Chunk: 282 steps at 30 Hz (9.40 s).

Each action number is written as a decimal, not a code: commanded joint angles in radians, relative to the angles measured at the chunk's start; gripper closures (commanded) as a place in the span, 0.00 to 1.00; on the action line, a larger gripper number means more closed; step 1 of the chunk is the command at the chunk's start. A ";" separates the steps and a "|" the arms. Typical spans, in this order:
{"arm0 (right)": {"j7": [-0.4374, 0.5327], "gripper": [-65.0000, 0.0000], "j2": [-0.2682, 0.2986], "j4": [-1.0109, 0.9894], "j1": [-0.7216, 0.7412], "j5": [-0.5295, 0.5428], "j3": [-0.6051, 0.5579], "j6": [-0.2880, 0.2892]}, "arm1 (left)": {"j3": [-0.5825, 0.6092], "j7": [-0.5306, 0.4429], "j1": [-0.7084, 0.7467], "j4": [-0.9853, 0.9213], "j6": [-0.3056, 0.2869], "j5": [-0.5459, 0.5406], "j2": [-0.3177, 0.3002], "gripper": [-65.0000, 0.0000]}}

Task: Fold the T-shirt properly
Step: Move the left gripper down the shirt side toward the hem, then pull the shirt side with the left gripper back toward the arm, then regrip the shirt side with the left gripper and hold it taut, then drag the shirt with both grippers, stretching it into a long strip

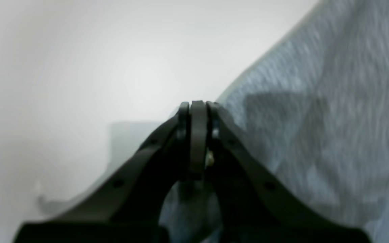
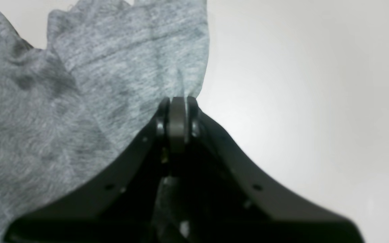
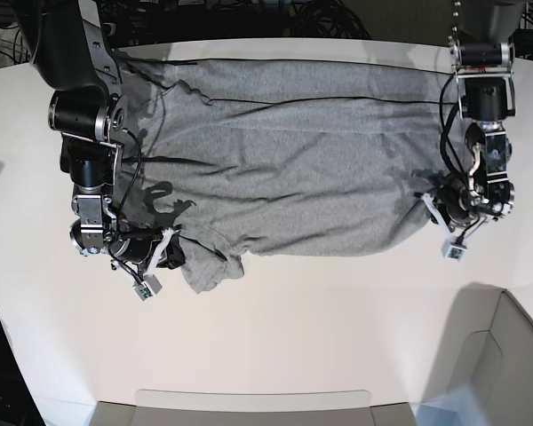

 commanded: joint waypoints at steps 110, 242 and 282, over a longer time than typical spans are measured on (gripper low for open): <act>-0.090 1.00 0.025 -0.008 -0.050 -0.078 -0.007 0.012 | -0.452 0.078 0.291 0.352 -0.169 0.080 0.169 0.72; -0.424 1.00 -0.050 1.046 -0.391 0.207 0.019 0.012 | -0.439 0.185 0.032 0.384 -0.169 0.081 0.014 1.00; -0.572 1.00 -0.096 1.528 -0.842 0.207 0.291 0.012 | -0.358 0.185 0.345 0.558 -0.169 0.080 -0.083 1.00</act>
